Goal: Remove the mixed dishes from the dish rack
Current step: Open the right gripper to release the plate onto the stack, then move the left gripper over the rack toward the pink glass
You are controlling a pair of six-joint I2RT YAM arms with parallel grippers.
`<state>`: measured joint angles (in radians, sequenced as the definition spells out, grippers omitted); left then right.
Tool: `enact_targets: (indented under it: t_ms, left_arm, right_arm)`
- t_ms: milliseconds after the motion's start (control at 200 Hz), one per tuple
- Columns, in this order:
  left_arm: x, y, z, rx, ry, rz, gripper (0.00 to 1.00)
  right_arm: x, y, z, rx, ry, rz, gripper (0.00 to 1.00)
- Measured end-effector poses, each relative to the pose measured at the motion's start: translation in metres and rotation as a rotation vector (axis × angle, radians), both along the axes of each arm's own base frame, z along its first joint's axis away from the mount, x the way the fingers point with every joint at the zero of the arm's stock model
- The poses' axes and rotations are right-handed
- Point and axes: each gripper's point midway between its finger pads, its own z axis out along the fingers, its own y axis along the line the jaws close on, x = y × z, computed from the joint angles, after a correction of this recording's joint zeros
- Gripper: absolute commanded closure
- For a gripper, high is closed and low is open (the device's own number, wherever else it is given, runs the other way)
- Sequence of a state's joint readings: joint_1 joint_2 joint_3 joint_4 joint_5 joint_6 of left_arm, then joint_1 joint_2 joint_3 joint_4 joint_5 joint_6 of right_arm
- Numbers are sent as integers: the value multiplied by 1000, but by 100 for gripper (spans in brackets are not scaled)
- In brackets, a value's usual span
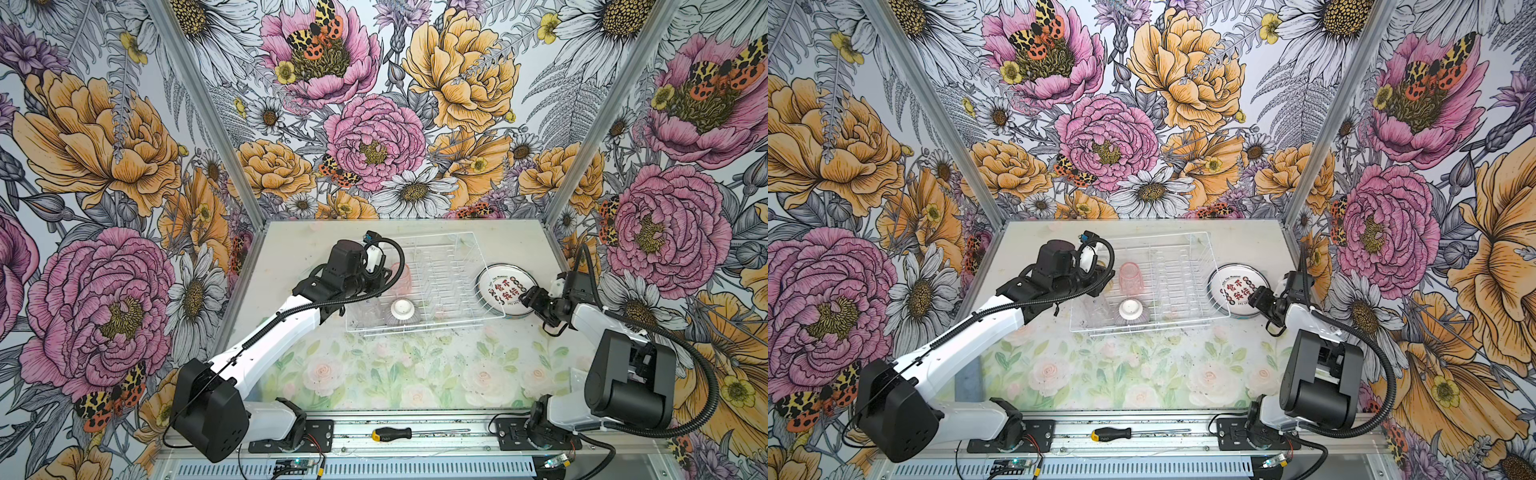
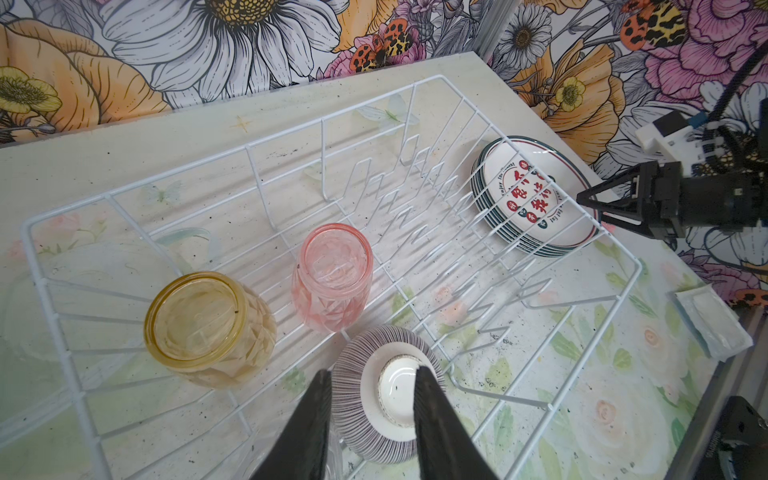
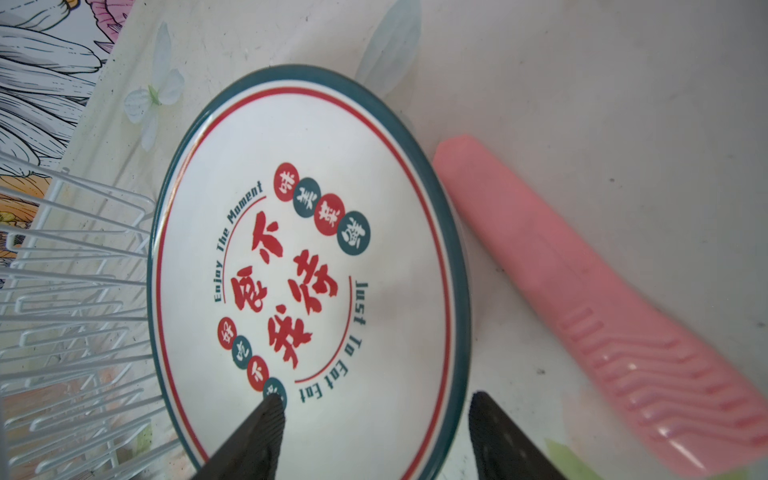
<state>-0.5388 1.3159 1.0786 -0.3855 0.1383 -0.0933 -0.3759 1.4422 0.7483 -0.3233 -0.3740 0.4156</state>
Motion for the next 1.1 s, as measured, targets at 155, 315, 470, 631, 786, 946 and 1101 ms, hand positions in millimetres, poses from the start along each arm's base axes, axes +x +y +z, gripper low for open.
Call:
enact_targets:
  t_ms: [155,315,470,631,786,946,1101]
  left_arm:
    - [1,2,-1,3,1,6,65]
    - [8,20,-3,27,4,70,68]
    - [10,56,-9,51,26,172,76]
    - [4,82,-28,73,87,243,76]
    - [-5,94,-59,103,177,280,76]
    - [-9,105,-86,144,247,323,76]
    - [-10,113,-89,155,257,359,72]
  right_arm:
    - [-3,-4,2,-31,7,-8,26]
    - [-2,-10,27,-79,-36,-18,27]
    - [3,-11,67,-116,-136,-14,35]
    - [7,14,102,-93,-238,65,38]
    - [17,61,126,-31,-300,224,40]
    - [23,98,126,1,-295,346,40]
    - [24,116,108,22,-237,402,41]
